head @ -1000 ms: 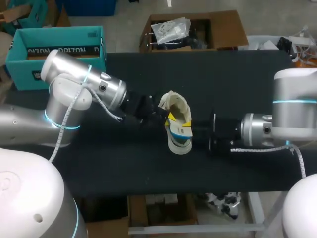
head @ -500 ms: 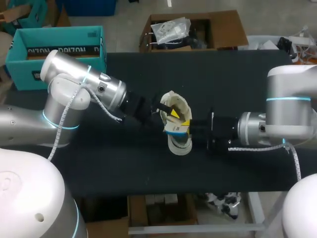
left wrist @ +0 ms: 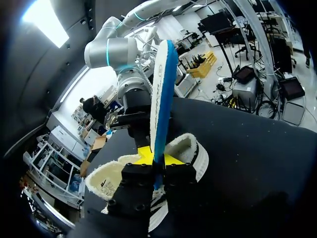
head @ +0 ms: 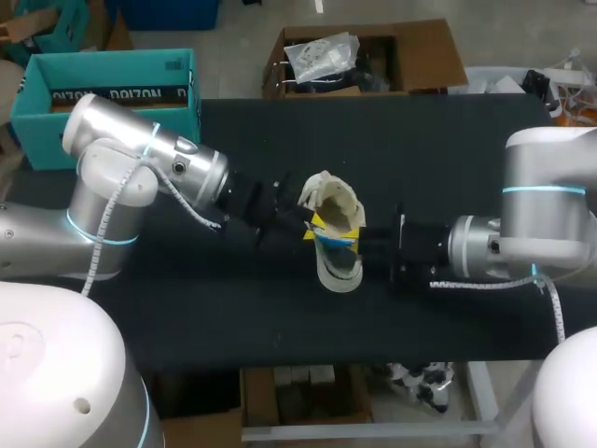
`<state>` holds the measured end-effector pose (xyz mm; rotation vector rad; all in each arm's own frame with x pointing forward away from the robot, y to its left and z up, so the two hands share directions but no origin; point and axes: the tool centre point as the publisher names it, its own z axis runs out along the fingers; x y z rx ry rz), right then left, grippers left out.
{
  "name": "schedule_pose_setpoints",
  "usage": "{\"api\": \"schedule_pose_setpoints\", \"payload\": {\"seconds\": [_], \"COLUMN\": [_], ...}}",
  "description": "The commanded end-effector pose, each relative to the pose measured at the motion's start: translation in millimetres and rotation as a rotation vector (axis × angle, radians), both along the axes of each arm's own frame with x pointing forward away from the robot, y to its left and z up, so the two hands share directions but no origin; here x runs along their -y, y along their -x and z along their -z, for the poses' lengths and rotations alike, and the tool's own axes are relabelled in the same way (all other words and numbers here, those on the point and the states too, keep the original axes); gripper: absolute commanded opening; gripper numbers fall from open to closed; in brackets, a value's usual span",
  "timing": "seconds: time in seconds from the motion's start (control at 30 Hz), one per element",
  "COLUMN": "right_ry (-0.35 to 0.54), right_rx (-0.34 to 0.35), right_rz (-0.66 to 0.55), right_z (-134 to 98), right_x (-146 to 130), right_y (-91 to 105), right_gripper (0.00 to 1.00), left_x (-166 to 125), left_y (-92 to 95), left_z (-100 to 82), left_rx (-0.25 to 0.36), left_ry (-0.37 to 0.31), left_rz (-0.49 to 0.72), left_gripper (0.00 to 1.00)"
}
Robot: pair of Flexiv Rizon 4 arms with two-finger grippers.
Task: Open the shoe tongue, take the insole out of the shoe, put the insole back into the shoe, and pack the shoe into the shoebox
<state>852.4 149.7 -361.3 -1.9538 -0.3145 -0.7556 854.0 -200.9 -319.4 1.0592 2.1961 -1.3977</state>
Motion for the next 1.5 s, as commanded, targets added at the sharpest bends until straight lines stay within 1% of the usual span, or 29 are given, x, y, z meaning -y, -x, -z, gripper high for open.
{"api": "schedule_pose_setpoints", "payload": {"seconds": [0.03, 0.07, 0.1, 0.13, 0.17, 0.2, 0.27, 0.33, 0.47, 0.7, 0.73, 0.77, 0.83, 0.87, 0.93, 1.1, 1.17, 1.33, 1.5], "right_ry": [-0.001, 0.003, 0.006, 0.015, 0.028, 0.034, 0.061, 0.073, 0.08, 0.049, 0.05, 0.049, 0.042, 0.045, 0.05, 0.064, 0.07, 0.093, 0.111], "right_rx": [0.005, 0.007, 0.013, 0.022, 0.028, 0.034, 0.049, 0.059, 0.067, 0.073, 0.072, 0.071, 0.072, 0.071, 0.075, 0.123, 0.132, 0.134, 0.123], "right_rz": [0.013, 0.024, 0.031, 0.044, 0.06, 0.066, 0.094, 0.102, 0.108, 0.067, 0.066, 0.061, 0.054, 0.051, 0.044, 0.022, 0.015, 0.005, 0.0], "right_z": [-2, -5, -8, -12, -17, -20, -30, -35, -36, -31, -30, -29, -28, -28, -27, -24, -21, -15, -5], "right_x": [1, 1, 2, 3, 4, 4, 7, 9, 11, 6, 6, 6, 5, 5, 5, 4, 4, 2, 0], "right_y": [3.8, 6.0, 8.8, 12.0, 15.3, 17.5, 24.3, 28.4, 29.8, 22.4, 22.1, 21.8, 21.5, 21.3, 20.5, 17.0, 14.1, 4.0, -7.1], "right_gripper": [0.0, 0.29, 0.55, 0.74, 0.77, 0.76, 0.52, 0.42, 0.33, 0.28, 0.26, 0.22, 0.04, 0.0, 0.0, 0.0, 0.0, 0.0, 0.0], "left_x": [2, 2, 1, 0, 0, 0, -2, -2, -3, 0, 1, 1, 0, 0, 0, 1, 2, 4, 5], "left_y": [-1.9, -1.8, -1.7, -1.3, -1.1, -1.1, -0.9, -1.1, -1.5, -0.7, -0.5, -0.5, -0.5, -0.5, -0.6, -2.1, -4.6, -15.2, -26.1], "left_z": [6.1, 6.3, 6.1, 5.7, 5.3, 5.0, 3.8, 3.5, 3.6, 4.8, 4.5, 4.2, 3.6, 3.0, 2.5, 3.0, 4.4, 12.8, 24.1], "left_rx": [0.004, 0.005, 0.009, 0.012, 0.013, 0.016, 0.021, 0.026, 0.029, 0.04, 0.042, 0.043, 0.051, 0.052, 0.058, 0.079, 0.087, 0.09, 0.073], "left_ry": [0.007, 0.007, 0.01, 0.013, 0.015, 0.016, 0.02, 0.022, 0.022, 0.017, 0.017, 0.017, 0.014, 0.014, 0.014, 0.004, 0.0, -0.001, -0.009], "left_rz": [0.002, 0.002, 0.004, 0.006, 0.006, 0.006, 0.005, 0.002, 0.001, 0.004, 0.004, 0.003, 0.0, -0.001, -0.002, -0.005, -0.009, -0.014, -0.034], "left_gripper": [0.0, 0.0, 0.0, 0.0, 0.0, 0.0, 0.0, 0.0, 0.0, 0.0, 0.0, 0.0, 0.0, 0.0, 0.0, 0.0, 0.0, 0.0, 0.0]}}
